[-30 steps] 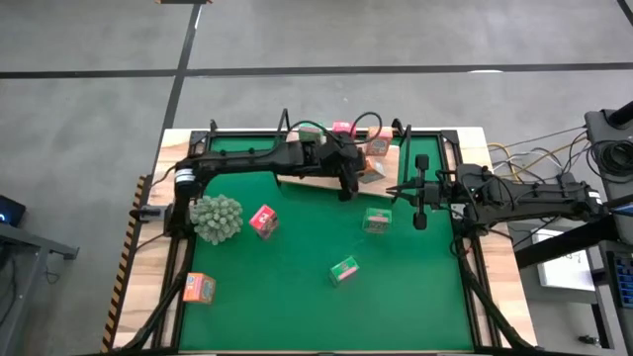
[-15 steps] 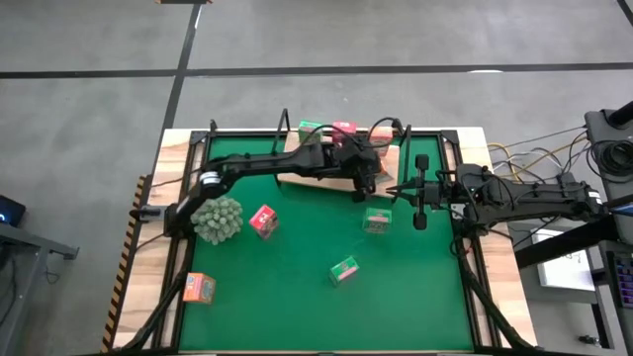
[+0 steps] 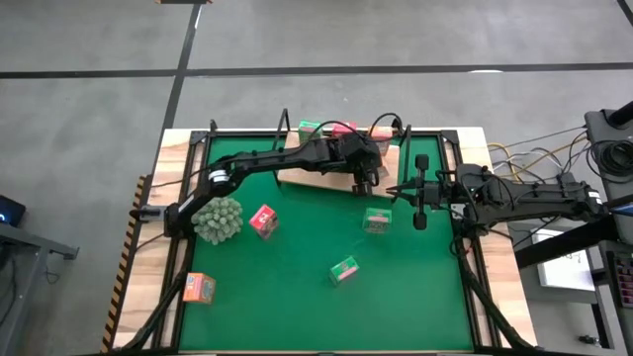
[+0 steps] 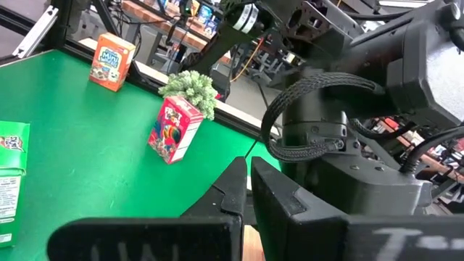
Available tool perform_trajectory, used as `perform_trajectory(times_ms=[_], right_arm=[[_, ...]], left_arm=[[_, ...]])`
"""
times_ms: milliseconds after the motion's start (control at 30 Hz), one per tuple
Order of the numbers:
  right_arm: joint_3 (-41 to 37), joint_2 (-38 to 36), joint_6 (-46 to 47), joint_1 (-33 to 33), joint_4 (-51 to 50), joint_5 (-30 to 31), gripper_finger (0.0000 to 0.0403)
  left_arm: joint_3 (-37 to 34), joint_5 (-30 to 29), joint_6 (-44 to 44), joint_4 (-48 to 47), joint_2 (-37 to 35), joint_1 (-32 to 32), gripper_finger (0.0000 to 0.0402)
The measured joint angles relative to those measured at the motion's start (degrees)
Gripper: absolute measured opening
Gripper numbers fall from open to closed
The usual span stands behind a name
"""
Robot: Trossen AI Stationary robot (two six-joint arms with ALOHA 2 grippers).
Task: Stack cereal on shelf
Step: Put the top orange cereal box on the shelf aligned with the other orange cereal box
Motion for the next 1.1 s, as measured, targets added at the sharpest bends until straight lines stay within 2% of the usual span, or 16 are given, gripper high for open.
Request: perform_trajectory(times_ms=[200,567,800,1100], right_arm=[[0.0,0.0,0.0,0.0,0.0,0.0,0.0013],[0.0,0.0,0.0,0.0,0.0,0.0,0.0013],[0.0,0.0,0.1,0.0,0.2,0.0,0.0013],[0.6,0.1,3.7,0.0,0.1,0.5,0.0013]], left_arm=[[0.0,0.1,1.3,0.7,0.0,0.0,0.0167],[0.0,0.1,1.3,0.6,0.0,0.4,0.0219],[7.5,0.1,2.5,-9.0,0.0,-0.2,0.0227],[6.1,-0.1,2.9,-15.6,-8.5,-1.7,0.0227]])
